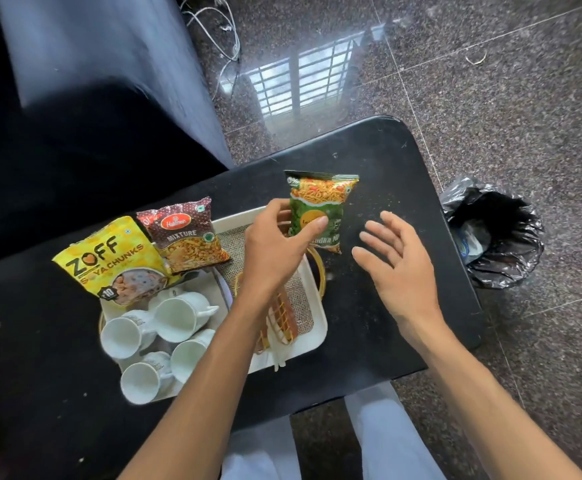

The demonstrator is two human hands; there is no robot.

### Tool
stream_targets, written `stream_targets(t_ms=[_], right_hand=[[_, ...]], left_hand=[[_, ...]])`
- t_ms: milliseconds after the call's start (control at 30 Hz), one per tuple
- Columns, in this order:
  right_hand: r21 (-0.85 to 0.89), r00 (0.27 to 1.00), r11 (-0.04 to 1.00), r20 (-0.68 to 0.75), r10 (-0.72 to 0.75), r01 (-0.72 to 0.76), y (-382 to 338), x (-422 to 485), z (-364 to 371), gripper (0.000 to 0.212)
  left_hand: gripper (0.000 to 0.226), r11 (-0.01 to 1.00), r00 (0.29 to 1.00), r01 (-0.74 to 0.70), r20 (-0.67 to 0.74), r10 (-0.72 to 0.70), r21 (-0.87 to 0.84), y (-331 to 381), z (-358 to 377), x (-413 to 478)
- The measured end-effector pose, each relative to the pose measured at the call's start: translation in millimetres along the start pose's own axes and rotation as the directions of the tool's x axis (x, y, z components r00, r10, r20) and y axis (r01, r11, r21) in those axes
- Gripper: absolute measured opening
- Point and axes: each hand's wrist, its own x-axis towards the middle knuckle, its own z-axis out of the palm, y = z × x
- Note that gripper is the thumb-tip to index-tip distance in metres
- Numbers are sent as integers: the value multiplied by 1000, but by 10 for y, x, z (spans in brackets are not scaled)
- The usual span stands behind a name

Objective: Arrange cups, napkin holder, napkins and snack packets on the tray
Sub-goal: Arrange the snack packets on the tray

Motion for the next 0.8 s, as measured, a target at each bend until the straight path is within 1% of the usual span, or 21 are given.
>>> stream_targets(t_ms=[33, 100, 233, 300, 400, 533, 600, 800], right_hand=[[21, 999, 1000, 36, 6, -7, -30, -5, 68, 63], [-14, 995, 1000, 93, -19, 21, -100, -23, 228, 60], [-161, 974, 972, 178, -139, 168, -239, -30, 616, 48], [-221, 960, 945, 200, -197, 240, -282, 5, 809, 40], [-263, 949, 921, 207, -236, 286, -305, 89, 1042, 32], [-336, 942, 889, 232, -241, 310, -261, 184, 1241, 39], [-371, 943, 873, 222, -249, 318, -208, 210, 1299, 41], [-432, 938, 834, 199, -284, 344, -76, 221, 1369, 42]], left_hand=[[35, 1000, 1000, 10, -8, -11, -23, -35, -90, -29], [36, 999, 1000, 19, -16, -19, -31, -100, -259, -79], [48, 999, 996, 27, -87, -31, -43, -249, -526, -120], [44, 995, 990, 59, -119, -69, -85, -330, -631, -109], [30, 987, 983, 108, -138, -124, -119, -432, -715, -86], [19, 987, 970, 142, -188, -154, -79, -505, -727, -45], [19, 985, 965, 155, -203, -166, -71, -526, -731, -11], [19, 981, 971, 183, -146, -190, -60, -576, -725, 44]])
